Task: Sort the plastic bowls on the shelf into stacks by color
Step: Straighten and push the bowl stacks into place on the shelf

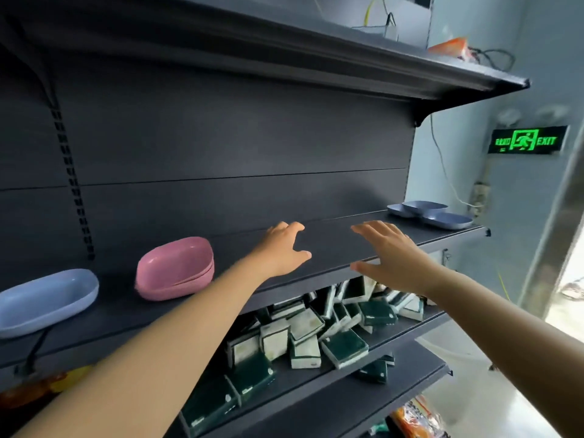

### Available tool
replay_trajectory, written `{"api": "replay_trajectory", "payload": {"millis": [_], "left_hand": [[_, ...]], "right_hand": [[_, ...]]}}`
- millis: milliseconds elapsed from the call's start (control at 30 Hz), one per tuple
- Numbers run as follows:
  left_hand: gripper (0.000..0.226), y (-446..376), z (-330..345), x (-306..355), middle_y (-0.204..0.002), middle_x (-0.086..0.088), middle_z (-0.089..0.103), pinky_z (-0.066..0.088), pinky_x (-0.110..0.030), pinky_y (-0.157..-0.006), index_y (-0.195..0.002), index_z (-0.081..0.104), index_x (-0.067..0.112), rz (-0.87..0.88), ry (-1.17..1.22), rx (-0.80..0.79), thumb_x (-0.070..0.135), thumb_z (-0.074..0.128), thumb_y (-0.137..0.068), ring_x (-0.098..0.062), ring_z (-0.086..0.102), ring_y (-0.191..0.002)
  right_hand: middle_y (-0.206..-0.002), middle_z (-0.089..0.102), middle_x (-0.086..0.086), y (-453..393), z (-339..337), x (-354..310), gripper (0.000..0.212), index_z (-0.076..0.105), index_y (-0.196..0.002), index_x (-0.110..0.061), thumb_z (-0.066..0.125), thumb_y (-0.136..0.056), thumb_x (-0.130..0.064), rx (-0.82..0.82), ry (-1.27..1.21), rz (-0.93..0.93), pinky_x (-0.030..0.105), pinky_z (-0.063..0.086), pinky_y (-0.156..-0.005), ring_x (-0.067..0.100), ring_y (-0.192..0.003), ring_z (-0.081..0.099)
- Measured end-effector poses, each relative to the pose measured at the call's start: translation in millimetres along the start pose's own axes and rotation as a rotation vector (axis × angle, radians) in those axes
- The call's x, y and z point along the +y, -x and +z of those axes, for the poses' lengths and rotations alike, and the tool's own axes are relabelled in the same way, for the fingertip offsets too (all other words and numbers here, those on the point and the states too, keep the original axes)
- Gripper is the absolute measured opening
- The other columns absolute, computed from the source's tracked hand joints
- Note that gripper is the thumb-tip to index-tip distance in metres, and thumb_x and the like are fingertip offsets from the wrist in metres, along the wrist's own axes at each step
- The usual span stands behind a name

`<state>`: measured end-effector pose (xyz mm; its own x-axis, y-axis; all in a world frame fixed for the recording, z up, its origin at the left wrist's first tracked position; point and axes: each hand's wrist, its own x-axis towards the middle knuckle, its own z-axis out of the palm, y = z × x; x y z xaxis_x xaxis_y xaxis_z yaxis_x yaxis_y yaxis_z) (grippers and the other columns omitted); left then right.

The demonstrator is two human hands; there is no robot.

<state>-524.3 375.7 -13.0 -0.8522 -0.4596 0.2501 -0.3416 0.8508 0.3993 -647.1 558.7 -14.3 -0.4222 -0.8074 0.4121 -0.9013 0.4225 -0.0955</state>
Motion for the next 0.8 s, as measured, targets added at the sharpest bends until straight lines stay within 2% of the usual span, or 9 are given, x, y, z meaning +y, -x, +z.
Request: {"api": "replay_trajectory", "payload": {"millis": [333,667,800], "left_hand": [[0.059,-139.5,68.8,64.7,-0.147,-0.001,0.031,0.036,-0.036,-0.103,-0.142,0.033,0.023,0.035,0.123,-0.027,0.037,0.056,-0.090,-0.021,0.037,-0.132],[0.058,-303.0,119.6,107.7,-0.147,0.000,0.032,0.036,-0.034,-0.103,-0.142,0.032,0.024,0.042,0.135,-0.044,0.038,0.055,-0.090,-0.021,0.038,-0.131],[0.057,-358.1,145.4,118.1,-0.145,-0.001,0.035,0.036,-0.030,-0.098,-0.141,0.034,0.024,0.002,0.197,-0.049,0.038,0.055,-0.090,-0.020,0.042,-0.127]], "right_hand": [[-0.150,0.032,-0.001,-39.0,7.8,139.8,0.073,0.028,-0.147,-0.025,0.062,-0.085,-0.046,0.028,0.029,0.123,0.040,0.027,-0.113,0.021,-0.138,0.027],[-0.147,0.037,0.003,-134.0,10.6,293.6,0.065,0.034,-0.142,-0.024,0.062,-0.087,-0.041,0.037,0.047,0.208,0.041,0.032,-0.109,0.026,-0.134,0.033],[-0.146,0.039,0.004,-162.6,21.4,349.4,0.063,0.037,-0.141,-0.022,0.064,-0.086,-0.039,0.070,0.005,0.232,0.040,0.032,-0.109,0.027,-0.133,0.034]]}}
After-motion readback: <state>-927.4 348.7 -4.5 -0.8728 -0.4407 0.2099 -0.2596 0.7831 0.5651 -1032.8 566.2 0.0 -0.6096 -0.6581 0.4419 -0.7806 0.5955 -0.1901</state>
